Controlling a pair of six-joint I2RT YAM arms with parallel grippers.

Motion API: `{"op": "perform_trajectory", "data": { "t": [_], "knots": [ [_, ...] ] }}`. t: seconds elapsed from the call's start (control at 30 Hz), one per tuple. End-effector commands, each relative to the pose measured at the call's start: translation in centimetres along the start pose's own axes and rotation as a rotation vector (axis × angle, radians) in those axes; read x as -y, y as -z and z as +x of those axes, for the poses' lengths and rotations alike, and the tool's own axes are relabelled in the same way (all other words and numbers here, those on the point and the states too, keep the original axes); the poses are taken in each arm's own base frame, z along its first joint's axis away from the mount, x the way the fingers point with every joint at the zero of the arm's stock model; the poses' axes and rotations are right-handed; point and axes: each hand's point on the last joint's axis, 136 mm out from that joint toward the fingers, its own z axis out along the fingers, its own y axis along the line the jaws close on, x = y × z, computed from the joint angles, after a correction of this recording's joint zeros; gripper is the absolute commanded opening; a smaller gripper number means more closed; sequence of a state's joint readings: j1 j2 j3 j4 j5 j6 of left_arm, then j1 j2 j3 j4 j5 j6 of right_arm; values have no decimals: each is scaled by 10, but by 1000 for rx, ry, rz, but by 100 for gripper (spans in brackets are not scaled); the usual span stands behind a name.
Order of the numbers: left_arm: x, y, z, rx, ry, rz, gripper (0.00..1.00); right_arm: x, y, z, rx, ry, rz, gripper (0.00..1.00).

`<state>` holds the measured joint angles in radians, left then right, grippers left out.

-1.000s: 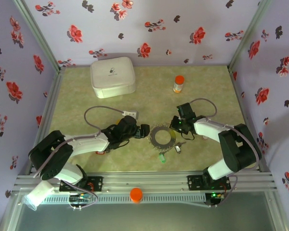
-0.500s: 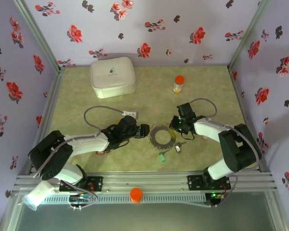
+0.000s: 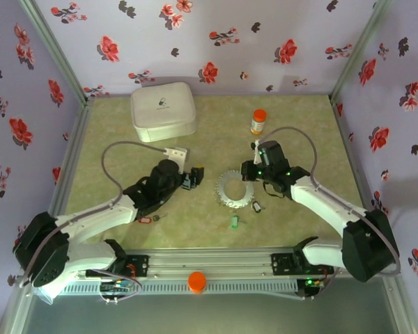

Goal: Put the keys on the keyring

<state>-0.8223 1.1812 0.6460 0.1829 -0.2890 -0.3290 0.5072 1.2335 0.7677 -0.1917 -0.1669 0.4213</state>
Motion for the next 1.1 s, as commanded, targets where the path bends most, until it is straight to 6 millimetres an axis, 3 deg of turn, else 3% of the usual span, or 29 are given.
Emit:
{"op": "perform_trajectory", "data": {
  "t": [0.0,0.17,0.33,0.5,0.73,0.87,1.07],
  "knots": [
    [-24,9,-29,59,-184,-50,69,-32,19,-26,76,171,-112,0],
    [-31,14,-54,101,-321,125,60,-71,40,-36,133,310,-292,0],
    [6,25,-62,96,-467,411,58,-97,52,-29,118,417,-412,0],
    [45,38,-65,169,-551,659,38,-117,64,-15,90,514,-505,0],
    [87,48,-37,111,-546,898,35,-137,67,0,102,589,-607,0],
    [101,48,-11,40,-546,988,31,-147,70,10,91,648,-638,0],
    [116,47,11,-1,-540,1049,32,-152,70,20,70,688,-645,0]
  ]
}}
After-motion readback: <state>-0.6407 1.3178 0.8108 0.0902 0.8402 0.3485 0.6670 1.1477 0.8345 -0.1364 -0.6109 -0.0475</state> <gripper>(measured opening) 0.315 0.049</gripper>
